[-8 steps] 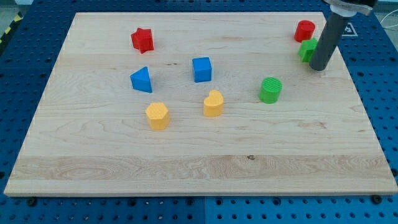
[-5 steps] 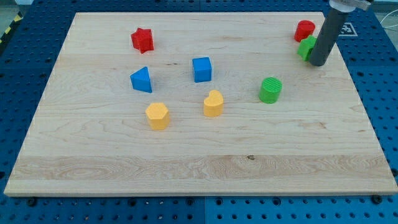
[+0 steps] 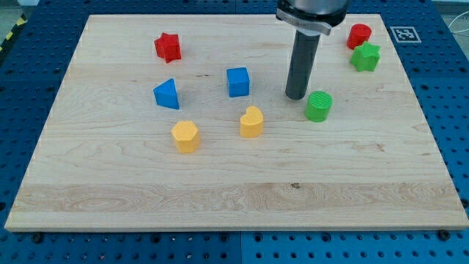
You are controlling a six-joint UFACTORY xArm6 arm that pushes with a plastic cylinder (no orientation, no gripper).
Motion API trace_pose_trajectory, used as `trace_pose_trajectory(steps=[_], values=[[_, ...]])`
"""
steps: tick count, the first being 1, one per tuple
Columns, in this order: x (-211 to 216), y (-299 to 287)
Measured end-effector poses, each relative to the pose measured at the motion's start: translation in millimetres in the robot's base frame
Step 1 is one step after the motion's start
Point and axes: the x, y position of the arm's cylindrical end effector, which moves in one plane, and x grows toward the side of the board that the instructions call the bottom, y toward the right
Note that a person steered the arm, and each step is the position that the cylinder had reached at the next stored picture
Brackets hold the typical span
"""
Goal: Slide the green circle to the center right
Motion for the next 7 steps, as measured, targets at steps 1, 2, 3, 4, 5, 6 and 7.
trace_pose_trajectory(steps=[1,2,3,4,5,6,7], values=[[23,11],[32,20],[56,24],[63,39],[63,62],[63,85],[61,98]])
